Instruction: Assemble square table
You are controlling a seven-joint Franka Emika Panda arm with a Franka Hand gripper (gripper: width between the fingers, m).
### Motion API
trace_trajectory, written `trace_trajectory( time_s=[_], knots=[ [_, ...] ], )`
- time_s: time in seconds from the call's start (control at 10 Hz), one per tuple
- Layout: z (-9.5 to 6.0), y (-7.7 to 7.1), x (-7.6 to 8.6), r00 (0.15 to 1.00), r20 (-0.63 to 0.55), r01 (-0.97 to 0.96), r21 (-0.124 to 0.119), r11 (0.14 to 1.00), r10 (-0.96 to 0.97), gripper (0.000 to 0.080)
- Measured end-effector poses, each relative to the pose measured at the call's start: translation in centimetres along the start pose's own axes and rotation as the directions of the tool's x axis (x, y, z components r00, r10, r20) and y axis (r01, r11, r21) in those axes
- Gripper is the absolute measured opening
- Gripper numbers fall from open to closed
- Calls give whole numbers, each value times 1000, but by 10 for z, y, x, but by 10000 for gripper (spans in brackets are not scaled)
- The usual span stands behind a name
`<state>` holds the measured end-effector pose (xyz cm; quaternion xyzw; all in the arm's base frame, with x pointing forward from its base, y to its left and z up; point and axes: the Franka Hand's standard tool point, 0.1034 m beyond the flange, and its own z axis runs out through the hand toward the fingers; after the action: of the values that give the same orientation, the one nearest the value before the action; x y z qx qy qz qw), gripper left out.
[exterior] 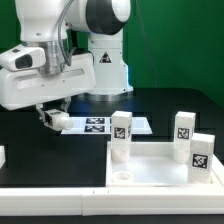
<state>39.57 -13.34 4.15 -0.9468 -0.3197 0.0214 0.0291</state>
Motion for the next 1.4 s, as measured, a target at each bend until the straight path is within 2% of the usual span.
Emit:
trace_trajectory(
  time_s=[0.4,0.5,0.6,0.7,0.8,0.9,1.1,1.2,1.4],
  knots=[
    [0,4,-3,974,32,224,-9,975,-223,284],
    [-2,3,13,944,36,331,-53,942,-329,284],
    [-2,-1,28,896,34,445,-70,893,-444,284],
    [-2,-3,31,799,47,601,-81,795,-599,284],
    [-3,-2,20,787,57,616,-114,780,-614,284],
    [-2,-2,16,740,76,672,-97,734,-668,284],
    [-2,1,14,665,102,747,-83,660,-740,284],
    [-1,1,12,591,119,807,-66,587,-798,284],
    [7,-5,17,314,136,948,9,318,-940,284]
  ],
)
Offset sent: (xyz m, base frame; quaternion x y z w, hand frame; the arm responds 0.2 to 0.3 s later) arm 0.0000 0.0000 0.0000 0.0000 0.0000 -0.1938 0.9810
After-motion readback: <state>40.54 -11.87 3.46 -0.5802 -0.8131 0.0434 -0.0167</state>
